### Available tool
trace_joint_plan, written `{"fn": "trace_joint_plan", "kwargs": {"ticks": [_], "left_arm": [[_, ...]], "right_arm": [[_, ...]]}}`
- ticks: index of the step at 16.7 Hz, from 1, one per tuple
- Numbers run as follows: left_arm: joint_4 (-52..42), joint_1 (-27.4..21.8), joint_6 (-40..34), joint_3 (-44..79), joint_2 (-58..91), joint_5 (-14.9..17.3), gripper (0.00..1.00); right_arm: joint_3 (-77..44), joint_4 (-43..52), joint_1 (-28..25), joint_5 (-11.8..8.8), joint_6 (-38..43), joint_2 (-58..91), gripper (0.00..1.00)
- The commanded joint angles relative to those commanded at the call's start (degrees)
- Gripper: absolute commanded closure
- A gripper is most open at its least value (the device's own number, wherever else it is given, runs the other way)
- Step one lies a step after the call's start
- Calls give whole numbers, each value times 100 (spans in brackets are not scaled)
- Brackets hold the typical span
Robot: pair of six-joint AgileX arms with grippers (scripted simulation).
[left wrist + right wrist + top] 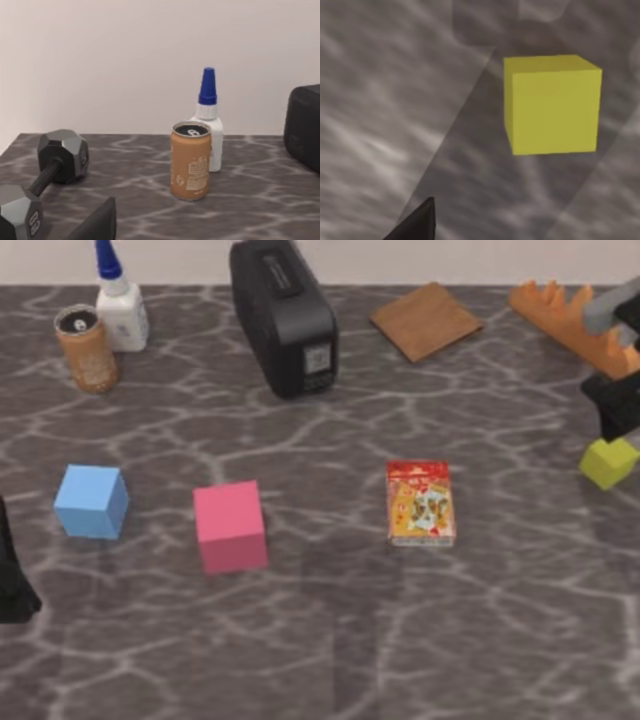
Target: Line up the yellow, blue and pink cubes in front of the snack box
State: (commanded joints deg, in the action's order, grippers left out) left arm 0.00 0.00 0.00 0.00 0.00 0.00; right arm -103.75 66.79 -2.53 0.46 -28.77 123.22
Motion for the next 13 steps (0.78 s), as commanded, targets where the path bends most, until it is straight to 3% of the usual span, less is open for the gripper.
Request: {"fn": "trace_joint_plan", "kwargs": {"ticks": [4,13], "left_arm": [[0,0,0,0,0,0,0],[0,0,0,0,0,0,0]], "right_arm": [[-672,325,-31,-22,-174,707,0],[-372,-101,-27,-23,-187,861,0]]}}
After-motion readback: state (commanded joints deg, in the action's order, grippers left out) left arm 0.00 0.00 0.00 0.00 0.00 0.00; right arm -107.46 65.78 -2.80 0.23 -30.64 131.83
